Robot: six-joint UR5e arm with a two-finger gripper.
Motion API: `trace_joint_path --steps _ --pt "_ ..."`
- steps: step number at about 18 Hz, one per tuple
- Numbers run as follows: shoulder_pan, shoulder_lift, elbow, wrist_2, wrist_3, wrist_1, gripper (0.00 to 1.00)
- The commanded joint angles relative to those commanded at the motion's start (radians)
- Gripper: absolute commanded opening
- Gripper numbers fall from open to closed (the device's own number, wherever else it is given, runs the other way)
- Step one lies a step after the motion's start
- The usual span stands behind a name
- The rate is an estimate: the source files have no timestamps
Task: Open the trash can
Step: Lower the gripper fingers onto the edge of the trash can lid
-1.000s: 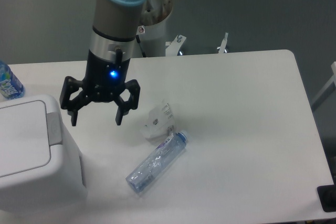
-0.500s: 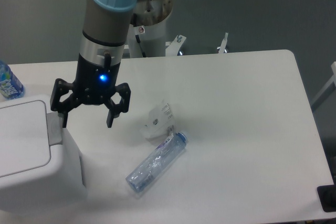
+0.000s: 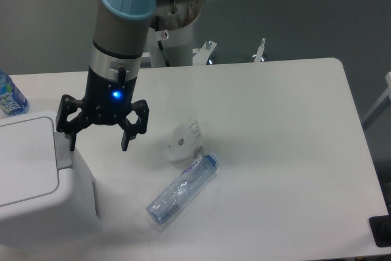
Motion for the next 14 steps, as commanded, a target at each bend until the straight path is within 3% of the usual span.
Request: trace_joint_path --steps 14 --pt "-0.014 -0.009 -0.006 0.002 0.000 0.000 1.00"
